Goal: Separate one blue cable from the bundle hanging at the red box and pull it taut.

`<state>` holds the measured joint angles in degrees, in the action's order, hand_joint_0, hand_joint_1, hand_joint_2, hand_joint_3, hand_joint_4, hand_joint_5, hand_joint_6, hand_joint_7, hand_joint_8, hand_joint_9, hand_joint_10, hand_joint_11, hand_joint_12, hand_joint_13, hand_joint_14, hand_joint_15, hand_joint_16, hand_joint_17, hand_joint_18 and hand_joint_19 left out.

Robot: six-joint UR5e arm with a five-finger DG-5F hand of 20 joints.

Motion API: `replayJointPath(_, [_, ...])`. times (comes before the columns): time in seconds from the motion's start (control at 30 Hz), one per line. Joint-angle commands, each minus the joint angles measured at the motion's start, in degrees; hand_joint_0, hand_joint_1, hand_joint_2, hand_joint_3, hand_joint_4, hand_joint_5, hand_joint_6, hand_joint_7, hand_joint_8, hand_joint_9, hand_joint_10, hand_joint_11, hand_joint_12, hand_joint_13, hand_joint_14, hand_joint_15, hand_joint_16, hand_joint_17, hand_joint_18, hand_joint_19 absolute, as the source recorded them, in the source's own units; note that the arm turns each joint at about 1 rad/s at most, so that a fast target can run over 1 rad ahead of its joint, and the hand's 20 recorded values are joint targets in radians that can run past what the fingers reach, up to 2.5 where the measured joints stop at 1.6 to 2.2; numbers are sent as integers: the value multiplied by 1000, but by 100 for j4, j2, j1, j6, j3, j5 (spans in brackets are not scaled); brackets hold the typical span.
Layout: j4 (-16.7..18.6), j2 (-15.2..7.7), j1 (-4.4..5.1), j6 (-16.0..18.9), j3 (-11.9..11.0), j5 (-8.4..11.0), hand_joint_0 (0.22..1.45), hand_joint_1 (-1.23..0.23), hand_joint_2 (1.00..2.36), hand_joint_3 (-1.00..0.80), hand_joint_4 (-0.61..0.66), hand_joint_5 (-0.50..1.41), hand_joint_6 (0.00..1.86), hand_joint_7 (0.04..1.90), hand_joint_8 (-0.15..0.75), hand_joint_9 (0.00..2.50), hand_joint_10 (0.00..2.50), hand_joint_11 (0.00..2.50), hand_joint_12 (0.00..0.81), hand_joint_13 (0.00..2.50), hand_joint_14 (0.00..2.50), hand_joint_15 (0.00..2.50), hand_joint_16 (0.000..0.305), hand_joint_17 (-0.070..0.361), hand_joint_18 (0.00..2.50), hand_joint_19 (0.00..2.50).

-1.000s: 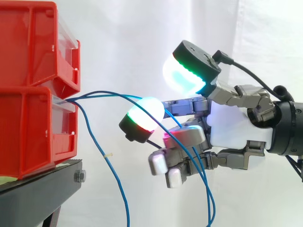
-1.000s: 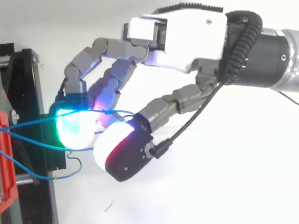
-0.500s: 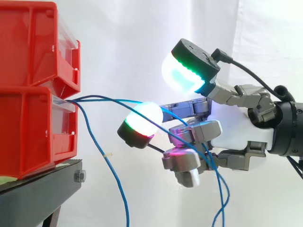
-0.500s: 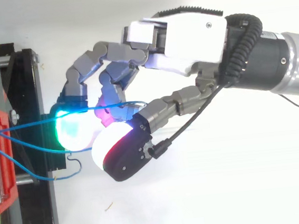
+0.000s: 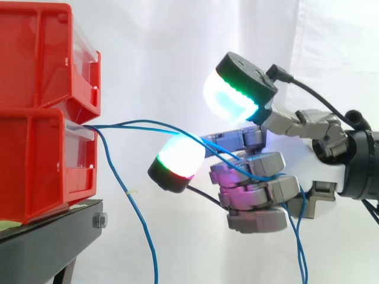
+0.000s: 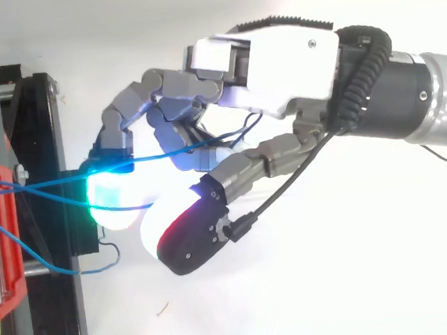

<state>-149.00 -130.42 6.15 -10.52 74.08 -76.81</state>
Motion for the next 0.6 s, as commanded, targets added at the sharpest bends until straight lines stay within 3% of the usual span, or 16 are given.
replayJointPath(0.0, [72, -1, 27, 15, 71, 113, 498, -715, 1000, -500, 207, -216, 836, 782, 375, 553, 2178, 1003, 399, 730, 2307, 1006, 45, 102, 1162, 1822])
replayJointPath(0.1, [72, -1, 18, 15, 71, 113, 498, -716, 1000, -500, 211, -216, 835, 775, 373, 547, 2192, 1018, 397, 669, 2495, 982, 46, 104, 1114, 1779])
replayJointPath(0.57, [-139, -1, 1, 33, 71, 140, 516, -726, 1000, -500, 211, -213, 816, 778, 371, 449, 2396, 954, 386, 545, 2500, 1002, 45, 101, 937, 1598])
